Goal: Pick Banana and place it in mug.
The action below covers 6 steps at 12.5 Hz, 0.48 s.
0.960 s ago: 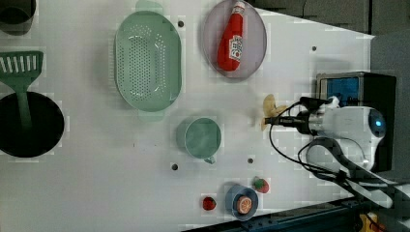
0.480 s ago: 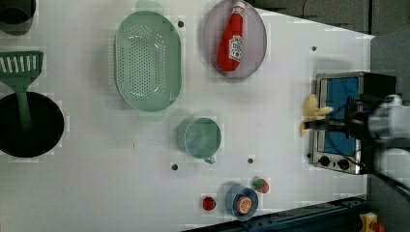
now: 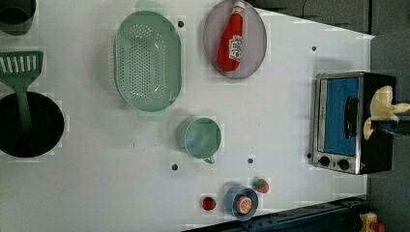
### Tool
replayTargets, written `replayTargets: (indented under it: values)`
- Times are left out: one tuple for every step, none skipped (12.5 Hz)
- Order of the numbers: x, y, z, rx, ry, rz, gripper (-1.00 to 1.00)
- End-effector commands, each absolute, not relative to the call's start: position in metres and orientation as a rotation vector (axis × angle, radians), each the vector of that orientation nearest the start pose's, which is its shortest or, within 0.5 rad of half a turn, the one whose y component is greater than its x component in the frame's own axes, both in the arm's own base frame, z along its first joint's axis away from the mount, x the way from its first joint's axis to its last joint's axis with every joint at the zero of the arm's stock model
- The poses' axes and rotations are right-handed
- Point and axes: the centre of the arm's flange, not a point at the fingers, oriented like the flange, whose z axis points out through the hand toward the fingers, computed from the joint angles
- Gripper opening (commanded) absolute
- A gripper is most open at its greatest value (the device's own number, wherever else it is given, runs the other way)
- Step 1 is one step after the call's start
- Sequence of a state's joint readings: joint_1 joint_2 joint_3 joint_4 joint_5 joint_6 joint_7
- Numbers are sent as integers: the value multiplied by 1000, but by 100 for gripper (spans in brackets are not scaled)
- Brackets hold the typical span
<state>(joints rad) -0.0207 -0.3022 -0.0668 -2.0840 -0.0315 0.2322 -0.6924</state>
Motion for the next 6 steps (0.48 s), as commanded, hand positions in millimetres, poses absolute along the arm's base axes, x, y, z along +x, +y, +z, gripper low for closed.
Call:
replayTargets:
  values:
    - [467,18,532,-3147,317,155,-38]
    - [466,43,530,-3144,345,162,-38]
    - [465,70,526,-3137,372,175,-38]
    - [462,96,519,-3134,420,196,-38]
    - [460,120,511,-3130,482,217,-38]
    - [460,143,501,-3126,539,231,-38]
